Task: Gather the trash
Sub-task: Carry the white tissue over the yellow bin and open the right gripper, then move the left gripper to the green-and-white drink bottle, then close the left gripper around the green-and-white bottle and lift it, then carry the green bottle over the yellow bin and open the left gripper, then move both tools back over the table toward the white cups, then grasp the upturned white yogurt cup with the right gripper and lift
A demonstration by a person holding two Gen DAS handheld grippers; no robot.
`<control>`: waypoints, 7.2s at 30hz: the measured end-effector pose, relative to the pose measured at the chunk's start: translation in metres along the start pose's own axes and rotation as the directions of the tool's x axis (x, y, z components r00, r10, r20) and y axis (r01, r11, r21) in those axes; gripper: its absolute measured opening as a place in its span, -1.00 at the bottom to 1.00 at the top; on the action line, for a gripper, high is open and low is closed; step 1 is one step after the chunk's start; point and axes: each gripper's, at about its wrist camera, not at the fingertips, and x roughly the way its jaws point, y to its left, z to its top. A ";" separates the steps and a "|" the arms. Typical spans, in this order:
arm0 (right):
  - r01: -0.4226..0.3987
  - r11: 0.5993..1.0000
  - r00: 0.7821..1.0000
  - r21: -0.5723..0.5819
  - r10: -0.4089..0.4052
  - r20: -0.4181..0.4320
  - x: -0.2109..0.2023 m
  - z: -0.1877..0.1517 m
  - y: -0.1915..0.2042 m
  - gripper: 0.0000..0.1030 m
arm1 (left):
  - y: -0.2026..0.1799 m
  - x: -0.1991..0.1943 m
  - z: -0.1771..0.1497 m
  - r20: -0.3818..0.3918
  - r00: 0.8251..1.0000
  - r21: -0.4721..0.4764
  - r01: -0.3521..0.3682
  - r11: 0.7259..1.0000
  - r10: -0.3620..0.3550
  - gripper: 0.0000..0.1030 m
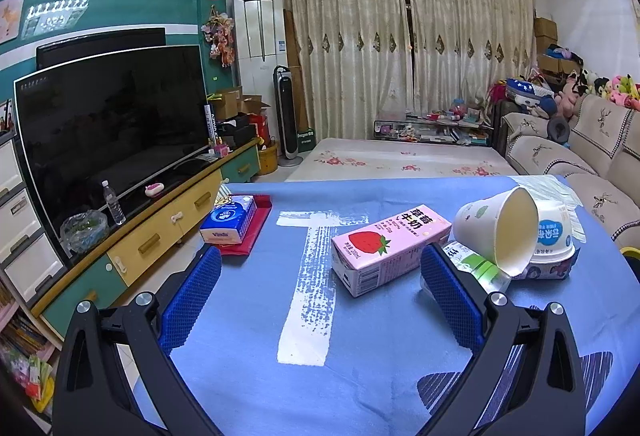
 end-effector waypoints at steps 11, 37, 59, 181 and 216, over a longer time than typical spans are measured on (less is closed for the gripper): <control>0.052 0.998 0.998 0.036 -0.051 -0.026 0.014 -0.002 -0.011 -0.39 | -0.004 -0.002 -0.002 0.000 1.000 0.012 0.010 1.000 -0.010 0.91; -0.096 0.995 0.995 0.006 0.096 0.034 -0.012 -0.008 0.020 -0.17 | -0.103 0.028 0.004 -0.247 0.951 0.077 0.208 0.975 -0.183 0.91; -0.139 0.990 0.990 0.000 0.139 0.019 -0.005 -0.008 0.025 -0.15 | -0.070 0.061 -0.001 -0.368 0.917 0.031 0.180 0.983 -0.156 0.91; -0.031 0.987 0.997 0.155 0.019 0.076 -0.049 -0.032 -0.097 -0.04 | -0.337 -0.025 0.029 -0.382 0.604 0.120 0.782 0.611 -0.699 0.90; -0.401 0.840 0.914 -0.365 0.394 -0.097 0.004 0.035 0.296 0.27 | -0.010 0.026 0.005 -0.056 0.952 -0.089 0.295 0.951 -0.301 0.90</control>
